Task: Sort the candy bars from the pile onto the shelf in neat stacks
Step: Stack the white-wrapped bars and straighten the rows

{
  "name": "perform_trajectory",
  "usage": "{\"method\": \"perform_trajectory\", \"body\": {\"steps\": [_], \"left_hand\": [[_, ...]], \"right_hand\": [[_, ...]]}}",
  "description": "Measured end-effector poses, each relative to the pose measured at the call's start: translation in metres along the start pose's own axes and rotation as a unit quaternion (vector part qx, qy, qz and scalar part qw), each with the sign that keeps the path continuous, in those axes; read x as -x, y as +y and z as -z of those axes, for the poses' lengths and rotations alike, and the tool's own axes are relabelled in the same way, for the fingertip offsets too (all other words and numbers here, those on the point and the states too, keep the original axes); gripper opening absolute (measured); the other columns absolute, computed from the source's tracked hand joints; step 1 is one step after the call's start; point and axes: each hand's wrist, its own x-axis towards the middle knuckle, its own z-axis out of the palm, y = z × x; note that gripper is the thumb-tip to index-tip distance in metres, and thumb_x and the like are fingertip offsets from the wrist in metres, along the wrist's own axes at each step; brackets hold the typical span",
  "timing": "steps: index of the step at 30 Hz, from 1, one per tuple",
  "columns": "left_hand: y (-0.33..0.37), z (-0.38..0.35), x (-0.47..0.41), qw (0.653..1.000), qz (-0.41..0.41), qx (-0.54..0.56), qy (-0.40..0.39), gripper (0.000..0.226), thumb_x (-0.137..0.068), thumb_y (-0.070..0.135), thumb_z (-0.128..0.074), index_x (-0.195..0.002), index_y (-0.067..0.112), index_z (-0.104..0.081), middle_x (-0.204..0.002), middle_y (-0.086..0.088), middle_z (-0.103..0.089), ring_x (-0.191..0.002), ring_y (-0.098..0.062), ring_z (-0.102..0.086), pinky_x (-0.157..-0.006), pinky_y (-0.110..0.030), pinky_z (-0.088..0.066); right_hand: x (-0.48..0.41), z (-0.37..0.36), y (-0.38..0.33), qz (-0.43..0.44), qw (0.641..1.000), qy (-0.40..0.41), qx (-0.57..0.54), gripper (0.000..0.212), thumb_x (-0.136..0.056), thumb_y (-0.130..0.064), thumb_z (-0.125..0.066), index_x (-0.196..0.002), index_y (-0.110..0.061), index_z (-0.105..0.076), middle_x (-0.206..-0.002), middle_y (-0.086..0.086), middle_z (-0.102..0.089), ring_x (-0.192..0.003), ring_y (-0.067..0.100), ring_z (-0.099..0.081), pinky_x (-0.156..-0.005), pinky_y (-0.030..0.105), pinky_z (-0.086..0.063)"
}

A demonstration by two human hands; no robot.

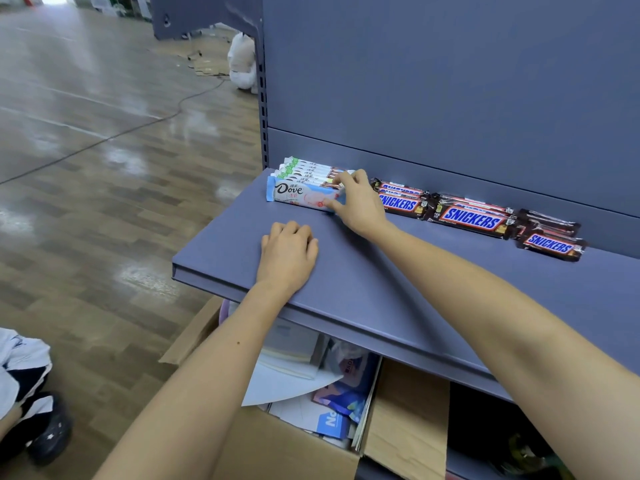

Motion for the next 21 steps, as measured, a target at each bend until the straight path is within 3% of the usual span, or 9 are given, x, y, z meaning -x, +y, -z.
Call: {"method": "perform_trajectory", "body": {"steps": [6,11,21], "left_hand": [[-0.002,0.006,-0.003,1.000,0.025,0.004,-0.015,0.028,-0.095,0.031,-0.041,-0.107,0.014,-0.060,-0.115,-0.004,-0.058,-0.117,-0.030,-0.039,-0.090,-0.037,-0.032],[0.039,0.005,-0.017,1.000,-0.005,-0.011,-0.008,0.026,-0.095,0.027,-0.041,-0.107,0.013,-0.060,-0.123,-0.006,-0.057,-0.119,-0.032,-0.038,-0.092,-0.039,-0.031],[0.253,-0.066,-0.026,0.977,-0.177,0.102,-0.057,0.023,-0.091,0.025,-0.046,-0.104,0.016,-0.063,-0.116,-0.006,-0.063,-0.113,-0.033,-0.047,-0.091,-0.041,-0.037]], "right_hand": [[0.030,0.026,0.034,0.048,0.997,0.038,0.037,0.029,-0.088,-0.030,-0.057,-0.111,-0.012,-0.056,-0.129,0.005,-0.039,-0.111,0.024,-0.047,-0.072,0.029,-0.040],[0.058,0.065,0.084,-0.002,0.997,0.068,0.044,0.025,-0.091,-0.028,-0.054,-0.106,-0.010,-0.060,-0.131,0.003,-0.040,-0.115,0.024,-0.044,-0.082,0.036,-0.046],[0.173,0.185,0.237,-0.168,0.978,0.086,0.092,0.023,-0.092,-0.028,-0.051,-0.102,-0.014,-0.065,-0.134,-0.001,-0.040,-0.122,0.021,-0.039,-0.088,0.033,-0.042]]}}
